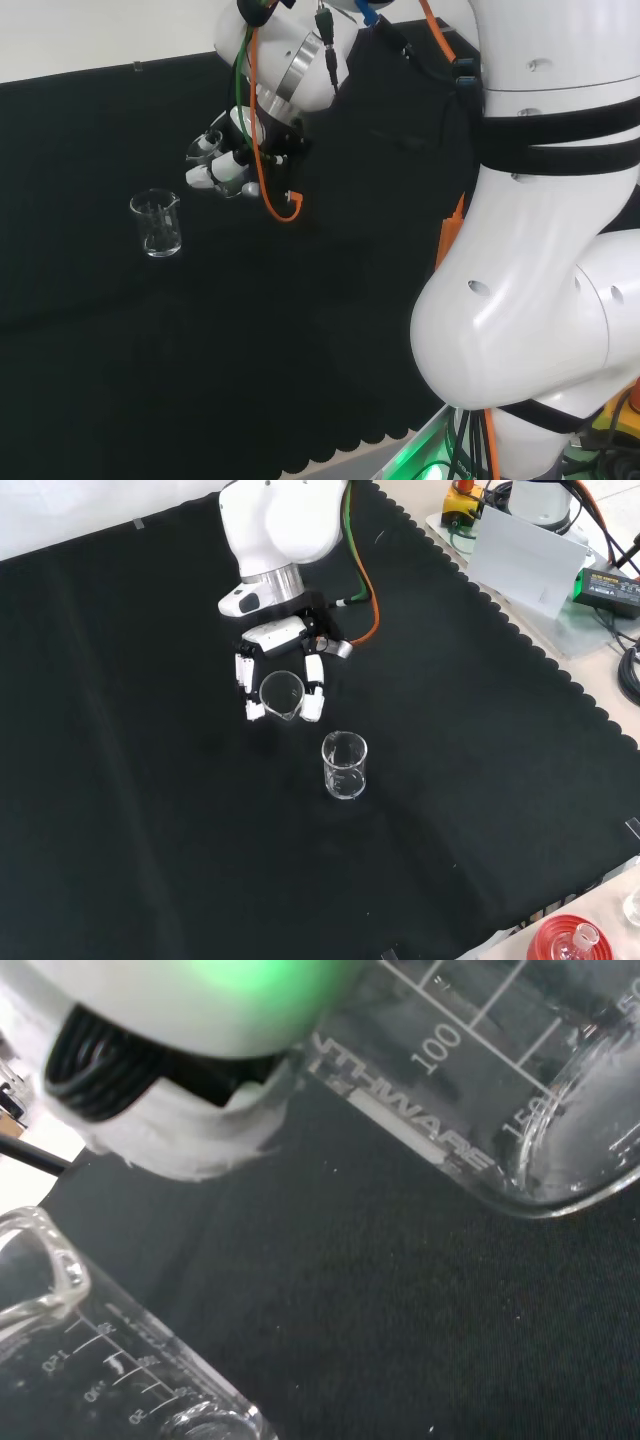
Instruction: Place the beaker back on the table.
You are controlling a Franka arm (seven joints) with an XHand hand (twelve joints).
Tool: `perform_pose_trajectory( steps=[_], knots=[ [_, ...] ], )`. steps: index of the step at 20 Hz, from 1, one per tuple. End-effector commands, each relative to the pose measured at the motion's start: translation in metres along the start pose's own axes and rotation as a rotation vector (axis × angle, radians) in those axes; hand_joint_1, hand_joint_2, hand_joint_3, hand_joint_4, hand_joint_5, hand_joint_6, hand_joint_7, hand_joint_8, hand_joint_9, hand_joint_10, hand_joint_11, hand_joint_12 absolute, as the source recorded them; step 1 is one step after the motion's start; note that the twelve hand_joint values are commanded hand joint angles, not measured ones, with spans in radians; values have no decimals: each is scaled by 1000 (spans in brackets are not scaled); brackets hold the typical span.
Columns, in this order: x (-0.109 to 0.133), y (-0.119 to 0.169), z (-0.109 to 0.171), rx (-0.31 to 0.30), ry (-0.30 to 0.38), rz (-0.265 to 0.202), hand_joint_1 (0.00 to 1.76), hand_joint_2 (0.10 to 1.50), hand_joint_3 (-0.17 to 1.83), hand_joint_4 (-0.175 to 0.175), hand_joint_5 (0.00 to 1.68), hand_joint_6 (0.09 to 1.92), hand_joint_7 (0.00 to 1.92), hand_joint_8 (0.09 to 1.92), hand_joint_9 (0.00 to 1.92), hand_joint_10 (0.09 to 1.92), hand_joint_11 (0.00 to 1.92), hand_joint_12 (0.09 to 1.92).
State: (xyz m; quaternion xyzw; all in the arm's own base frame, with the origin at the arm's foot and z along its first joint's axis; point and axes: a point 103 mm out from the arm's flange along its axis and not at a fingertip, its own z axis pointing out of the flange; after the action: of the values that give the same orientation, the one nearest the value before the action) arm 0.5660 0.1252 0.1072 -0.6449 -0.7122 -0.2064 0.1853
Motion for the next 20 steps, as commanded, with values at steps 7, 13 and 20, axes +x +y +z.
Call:
perform_pose_trajectory(
  steps=[7, 13, 20],
  knots=[
    [-14, 14, 25, 2, 48, -2, 1186, 594, 702, 15, 1393, 471, 1713, 87, 1614, 87, 1292, 769],
    [-20, 15, 36, -8, 68, -13, 1186, 595, 702, 13, 1393, 473, 1713, 87, 1614, 87, 1292, 770],
    [-13, 13, 53, 12, 37, -28, 1186, 595, 701, 12, 1392, 473, 1712, 87, 1613, 87, 1292, 770]
  ],
)
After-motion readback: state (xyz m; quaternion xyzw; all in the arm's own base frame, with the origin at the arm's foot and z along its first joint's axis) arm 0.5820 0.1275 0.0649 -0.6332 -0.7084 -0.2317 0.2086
